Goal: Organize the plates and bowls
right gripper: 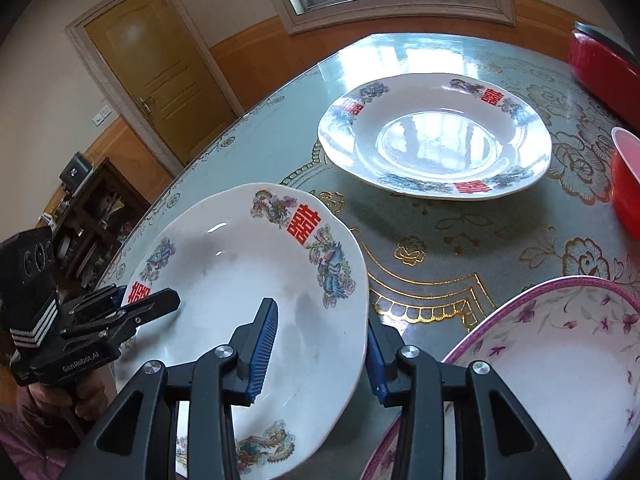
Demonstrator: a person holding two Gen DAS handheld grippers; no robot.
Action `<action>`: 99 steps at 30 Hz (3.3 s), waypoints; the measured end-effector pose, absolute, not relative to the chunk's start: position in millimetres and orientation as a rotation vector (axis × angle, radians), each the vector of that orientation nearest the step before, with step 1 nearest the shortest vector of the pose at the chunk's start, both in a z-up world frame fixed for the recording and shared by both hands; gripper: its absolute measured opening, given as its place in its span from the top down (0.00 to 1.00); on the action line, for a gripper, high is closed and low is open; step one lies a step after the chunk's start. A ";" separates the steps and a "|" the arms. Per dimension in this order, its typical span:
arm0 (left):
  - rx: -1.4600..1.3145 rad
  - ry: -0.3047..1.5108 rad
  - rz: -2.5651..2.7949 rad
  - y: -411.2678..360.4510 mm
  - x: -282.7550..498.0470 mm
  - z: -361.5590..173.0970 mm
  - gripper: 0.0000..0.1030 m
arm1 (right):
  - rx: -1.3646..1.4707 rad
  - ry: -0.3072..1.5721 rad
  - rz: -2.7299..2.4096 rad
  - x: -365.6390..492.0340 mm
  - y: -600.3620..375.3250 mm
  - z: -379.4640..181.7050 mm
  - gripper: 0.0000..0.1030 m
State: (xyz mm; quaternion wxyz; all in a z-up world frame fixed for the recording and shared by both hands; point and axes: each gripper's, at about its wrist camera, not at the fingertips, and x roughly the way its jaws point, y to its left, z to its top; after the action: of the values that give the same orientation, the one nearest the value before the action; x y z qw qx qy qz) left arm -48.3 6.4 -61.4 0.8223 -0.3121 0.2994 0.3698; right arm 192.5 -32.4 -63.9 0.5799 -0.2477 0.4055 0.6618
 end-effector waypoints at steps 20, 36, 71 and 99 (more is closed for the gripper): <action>-0.697 0.619 0.913 -6.5 -55.1 -58.3 0.68 | -0.676 0.910 1.528 174.8 -26.5 -68.8 0.66; -0.714 0.622 0.925 -13.0 -46.3 -49.3 0.72 | -0.614 0.958 1.493 190.7 -34.5 -63.7 0.69; -0.633 0.572 0.926 -48.7 -47.6 -33.5 0.75 | -0.672 0.846 1.594 191.0 -58.3 -47.7 0.71; -0.476 0.694 0.470 -76.9 134.3 -30.1 0.72 | -0.475 0.841 1.127 318.3 -202.1 -16.8 0.71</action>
State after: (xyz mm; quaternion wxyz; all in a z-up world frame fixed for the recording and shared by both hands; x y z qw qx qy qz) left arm 134.3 -76.9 -30.1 0.8861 -0.2290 0.3336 0.2259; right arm 318.3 -202.1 -16.8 0.7371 -0.2163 0.3829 0.5131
